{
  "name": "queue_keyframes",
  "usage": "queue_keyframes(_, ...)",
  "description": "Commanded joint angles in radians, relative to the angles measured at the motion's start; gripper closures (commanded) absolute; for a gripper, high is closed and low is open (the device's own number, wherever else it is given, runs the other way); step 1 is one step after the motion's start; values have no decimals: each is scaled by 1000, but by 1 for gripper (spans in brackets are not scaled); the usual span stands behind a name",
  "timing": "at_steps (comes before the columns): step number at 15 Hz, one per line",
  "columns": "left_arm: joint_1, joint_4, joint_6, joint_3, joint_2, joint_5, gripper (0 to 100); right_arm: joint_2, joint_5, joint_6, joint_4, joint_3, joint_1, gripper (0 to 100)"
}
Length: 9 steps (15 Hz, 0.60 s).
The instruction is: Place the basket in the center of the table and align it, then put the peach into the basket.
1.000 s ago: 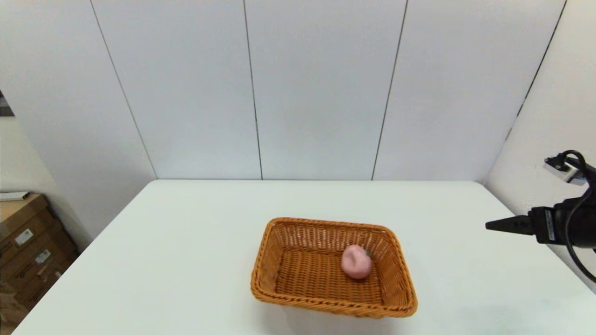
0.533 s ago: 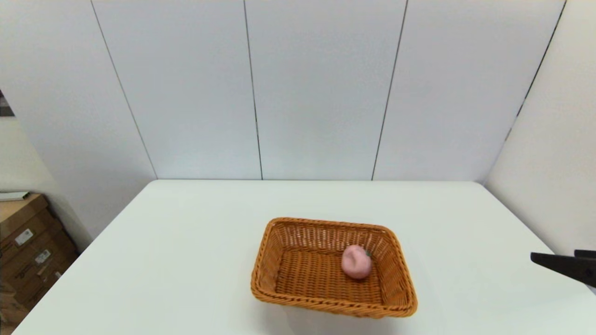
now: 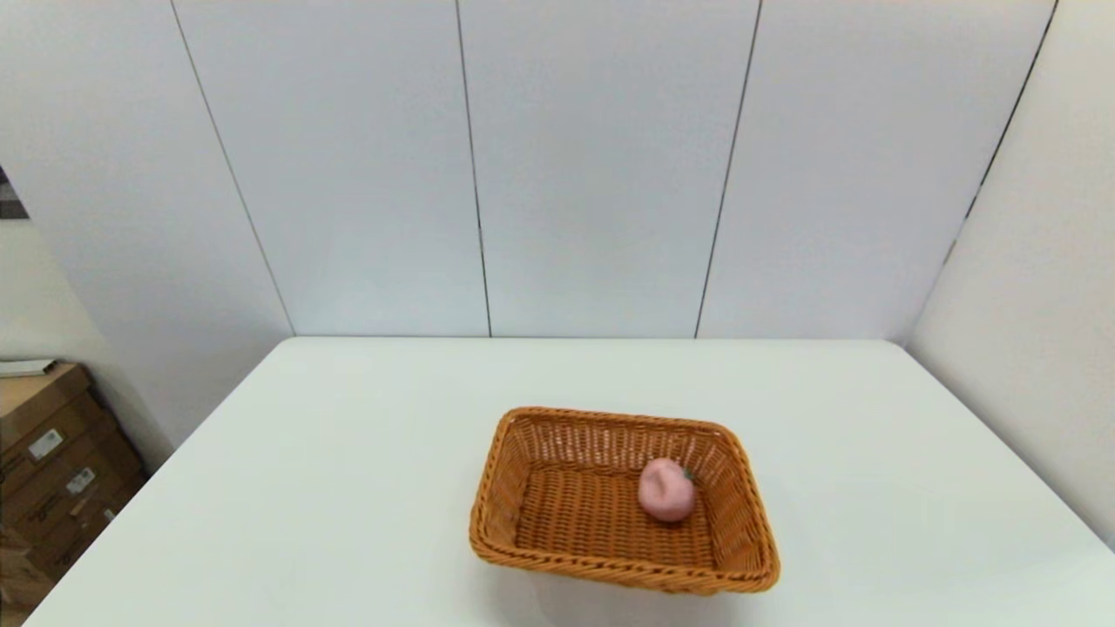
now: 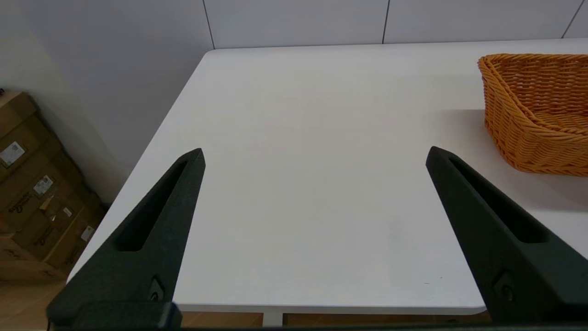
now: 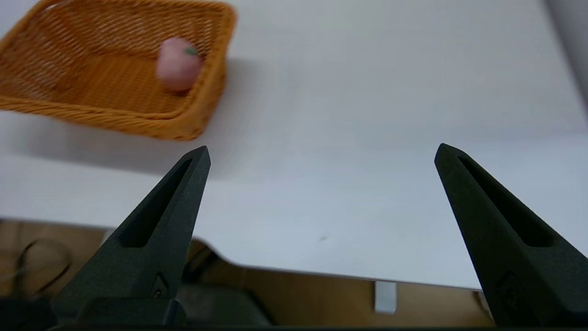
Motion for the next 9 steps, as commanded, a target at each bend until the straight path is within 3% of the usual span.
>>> queue_keyframes(1,0,0,0,0,0,1,0,-112,-82,15,-188,159,54,0)
queue_keyframes(9,0,0,0,0,0,1,0,-109,-88,40,-212,208,80,0)
